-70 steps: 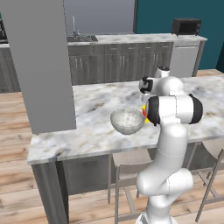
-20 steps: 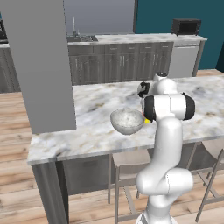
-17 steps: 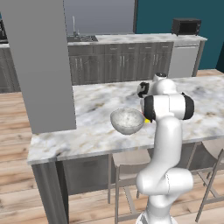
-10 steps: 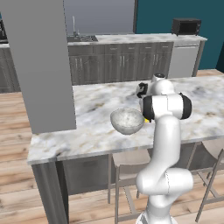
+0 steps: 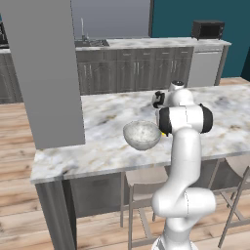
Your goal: Place the cup inside the bowl on the dining table and move the bowl to any counter.
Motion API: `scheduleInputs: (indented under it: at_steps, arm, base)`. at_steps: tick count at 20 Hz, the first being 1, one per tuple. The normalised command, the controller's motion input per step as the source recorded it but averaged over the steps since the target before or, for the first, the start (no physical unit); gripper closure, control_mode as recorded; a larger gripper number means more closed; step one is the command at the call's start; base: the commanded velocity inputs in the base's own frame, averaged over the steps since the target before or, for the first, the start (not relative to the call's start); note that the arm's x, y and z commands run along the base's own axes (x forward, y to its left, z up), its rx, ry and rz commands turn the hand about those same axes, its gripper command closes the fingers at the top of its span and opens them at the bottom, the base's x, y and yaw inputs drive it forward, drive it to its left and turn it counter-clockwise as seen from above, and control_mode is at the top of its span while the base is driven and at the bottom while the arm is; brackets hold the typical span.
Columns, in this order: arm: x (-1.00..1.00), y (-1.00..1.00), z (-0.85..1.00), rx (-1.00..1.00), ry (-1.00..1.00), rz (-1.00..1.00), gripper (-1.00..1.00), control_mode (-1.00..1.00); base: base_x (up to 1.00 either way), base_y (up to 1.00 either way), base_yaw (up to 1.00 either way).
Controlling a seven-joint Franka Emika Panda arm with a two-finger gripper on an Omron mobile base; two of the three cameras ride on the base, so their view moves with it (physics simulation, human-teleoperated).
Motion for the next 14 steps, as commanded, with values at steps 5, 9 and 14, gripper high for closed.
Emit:
scheduleInputs:
  at_steps: [5, 9, 14]
  arm:
    - [-0.08, -0.04, -0.08, 0.00, 0.06, 0.00, -1.00, -1.00]
    - [-0.15, -0.05, -0.15, 0.00, 0.06, 0.00, -1.00, -1.00]
    - [-0.06, 0.00, -0.13, 0.00, 0.06, 0.00, -1.00, -1.00]
  base:
    - [0.00, 0.00, 0.00]
    - [0.00, 0.00, 0.00]
    - [0.00, 0.00, 0.00]
